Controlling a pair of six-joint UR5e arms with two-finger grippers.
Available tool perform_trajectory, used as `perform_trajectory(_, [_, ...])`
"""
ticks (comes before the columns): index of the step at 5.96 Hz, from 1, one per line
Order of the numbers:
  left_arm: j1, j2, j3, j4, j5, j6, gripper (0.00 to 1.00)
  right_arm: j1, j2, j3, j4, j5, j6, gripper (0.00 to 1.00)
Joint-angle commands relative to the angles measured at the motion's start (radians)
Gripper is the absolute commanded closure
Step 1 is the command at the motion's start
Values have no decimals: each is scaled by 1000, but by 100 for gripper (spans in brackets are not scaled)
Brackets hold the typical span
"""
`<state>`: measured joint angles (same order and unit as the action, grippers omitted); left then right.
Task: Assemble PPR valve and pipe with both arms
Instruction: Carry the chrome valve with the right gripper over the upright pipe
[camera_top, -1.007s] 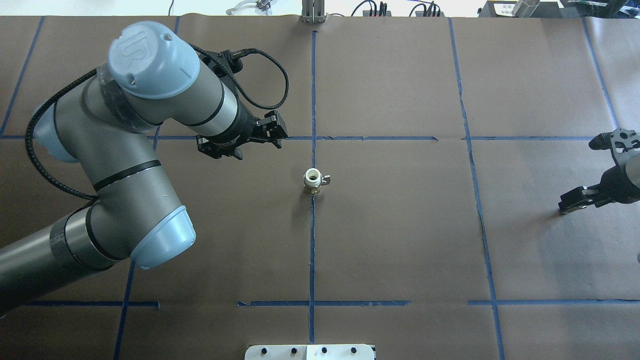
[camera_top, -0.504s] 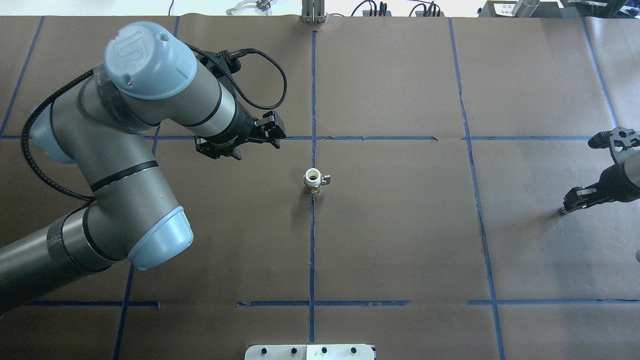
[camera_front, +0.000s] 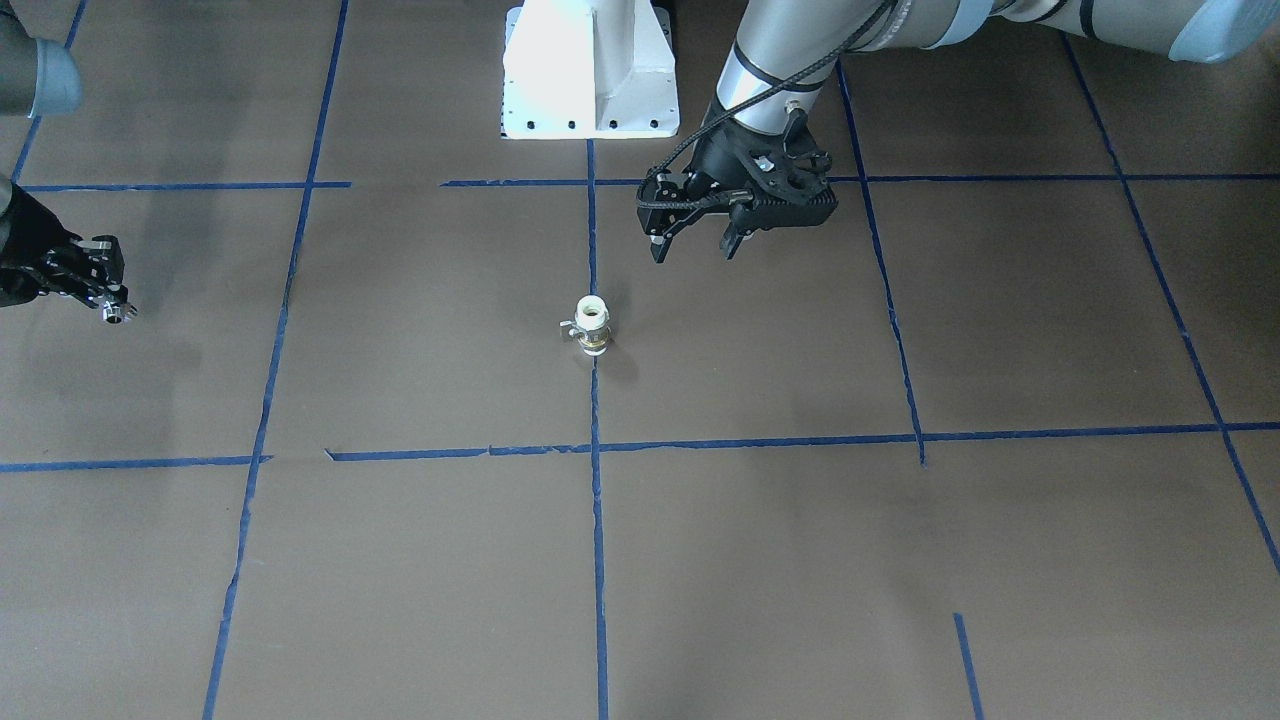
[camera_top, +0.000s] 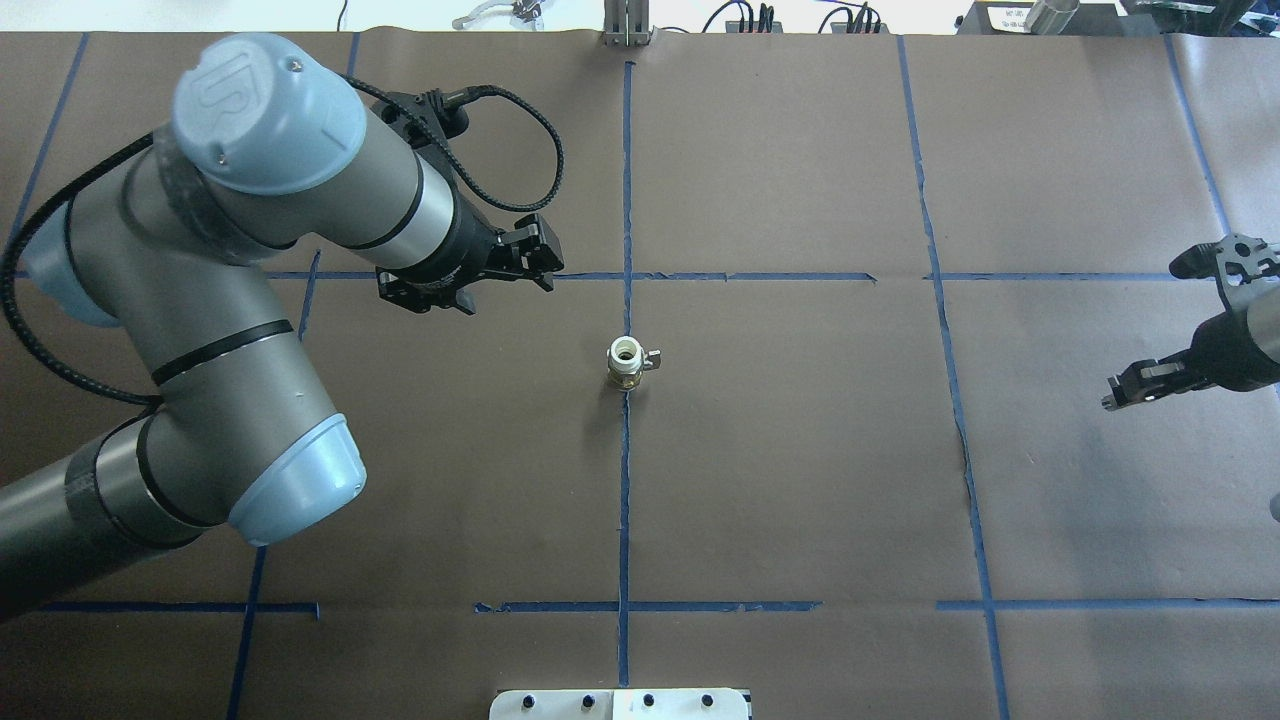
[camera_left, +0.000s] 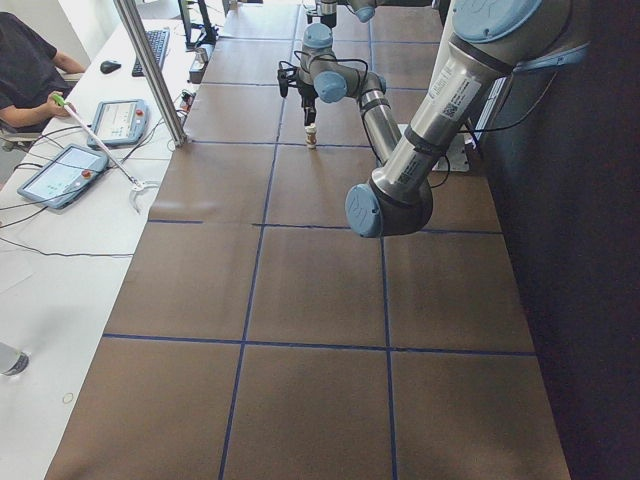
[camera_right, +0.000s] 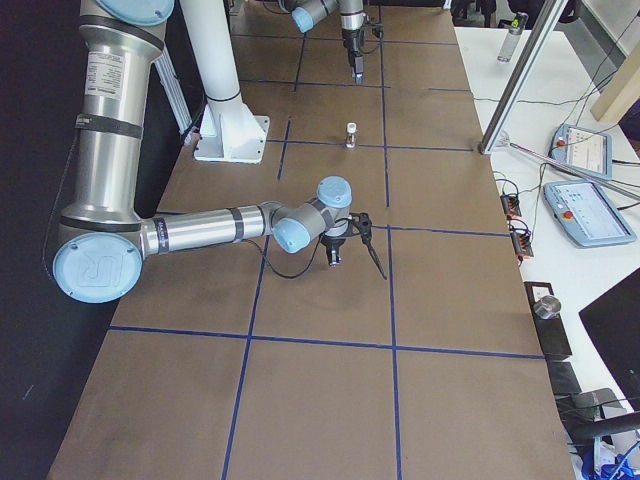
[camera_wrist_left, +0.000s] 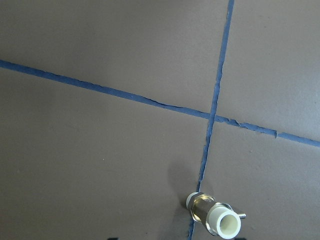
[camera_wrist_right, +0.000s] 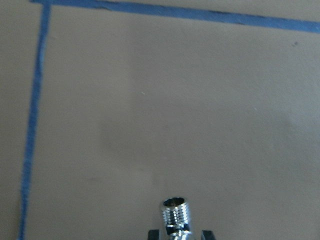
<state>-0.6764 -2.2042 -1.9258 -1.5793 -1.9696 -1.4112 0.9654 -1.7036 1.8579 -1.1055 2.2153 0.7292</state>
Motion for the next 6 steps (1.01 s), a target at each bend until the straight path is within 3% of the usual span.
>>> perform_trajectory(1, [-11, 96, -105, -1, 0, 5, 18, -64, 162, 92, -16, -2, 342, 100])
perform_trajectory(2, [-11, 128, -119, -2, 0, 8, 18, -147, 305, 96, -49, -11, 563, 100])
perform_trajectory(4, [-11, 167, -122, -4, 0, 9, 16, -304, 705, 78, -503, -162, 674, 100])
perform_trajectory(5, [-8, 182, -122, -5, 0, 8, 16, -353, 833, -37, -496, -205, 797, 100])
perform_trajectory(6, [-8, 187, -121, -5, 0, 8, 16, -358, 1002, -231, -493, -216, 879, 100])
